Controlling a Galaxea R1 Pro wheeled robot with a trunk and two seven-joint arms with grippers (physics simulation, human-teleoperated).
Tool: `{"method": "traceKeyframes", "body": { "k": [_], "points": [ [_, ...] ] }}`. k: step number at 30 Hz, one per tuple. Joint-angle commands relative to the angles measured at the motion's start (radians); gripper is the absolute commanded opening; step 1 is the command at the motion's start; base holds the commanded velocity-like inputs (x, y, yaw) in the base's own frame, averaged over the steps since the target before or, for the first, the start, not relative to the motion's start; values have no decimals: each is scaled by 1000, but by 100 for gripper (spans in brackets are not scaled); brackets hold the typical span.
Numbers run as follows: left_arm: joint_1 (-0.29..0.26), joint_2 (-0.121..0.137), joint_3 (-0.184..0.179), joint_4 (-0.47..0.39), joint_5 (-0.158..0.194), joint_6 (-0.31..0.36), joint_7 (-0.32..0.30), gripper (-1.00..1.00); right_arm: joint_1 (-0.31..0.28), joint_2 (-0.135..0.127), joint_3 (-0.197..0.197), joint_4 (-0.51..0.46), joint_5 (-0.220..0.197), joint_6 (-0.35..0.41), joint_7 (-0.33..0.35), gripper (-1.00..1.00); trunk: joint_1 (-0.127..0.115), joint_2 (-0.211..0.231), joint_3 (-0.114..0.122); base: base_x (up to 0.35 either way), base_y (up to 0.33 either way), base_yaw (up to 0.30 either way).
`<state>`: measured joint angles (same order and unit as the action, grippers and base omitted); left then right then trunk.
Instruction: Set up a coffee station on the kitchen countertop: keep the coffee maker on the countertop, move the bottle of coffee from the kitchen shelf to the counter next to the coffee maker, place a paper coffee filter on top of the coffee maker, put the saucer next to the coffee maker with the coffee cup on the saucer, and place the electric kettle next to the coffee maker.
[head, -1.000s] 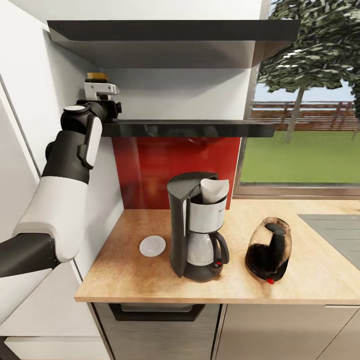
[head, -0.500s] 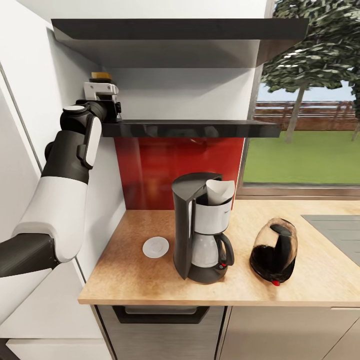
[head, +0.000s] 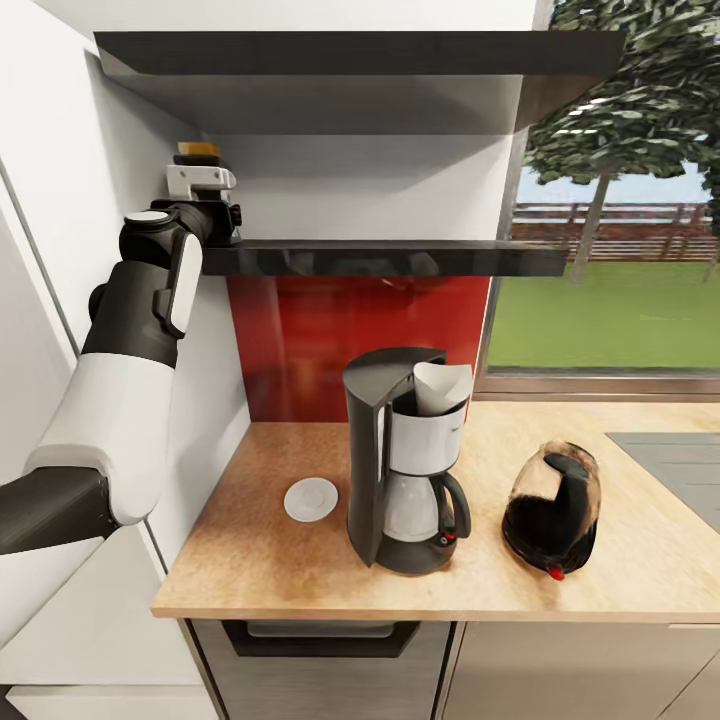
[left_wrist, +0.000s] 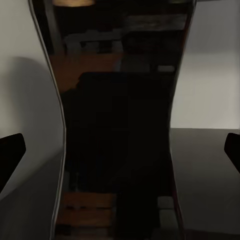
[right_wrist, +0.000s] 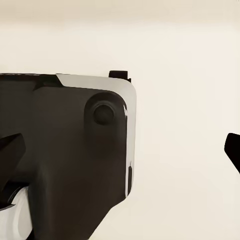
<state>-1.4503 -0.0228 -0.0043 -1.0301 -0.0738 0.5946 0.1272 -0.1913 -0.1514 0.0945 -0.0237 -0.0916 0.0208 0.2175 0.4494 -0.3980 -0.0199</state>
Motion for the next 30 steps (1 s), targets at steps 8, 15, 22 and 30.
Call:
{"method": "traceKeyframes", "body": {
  "k": [8,15,22,30],
  "points": [
    [-1,0,0,-1,-7,5,-1,100,0,0,8,-1,-10,2,3,100,1,-2,-2,3,0,0],
    [-1,0,1,-1,-7,5,-1,100,0,0,8,-1,-10,2,3,100,1,-2,-2,56,0,0],
    [1,9,1,-1,-7,5,-1,100,0,0,8,-1,-10,2,3,100,1,-2,-2,87,0,0],
    [2,10,1,-1,-7,4,-1,100,0,0,8,-1,-10,2,3,100,1,-2,-2,9,0,0]
  ]
}}
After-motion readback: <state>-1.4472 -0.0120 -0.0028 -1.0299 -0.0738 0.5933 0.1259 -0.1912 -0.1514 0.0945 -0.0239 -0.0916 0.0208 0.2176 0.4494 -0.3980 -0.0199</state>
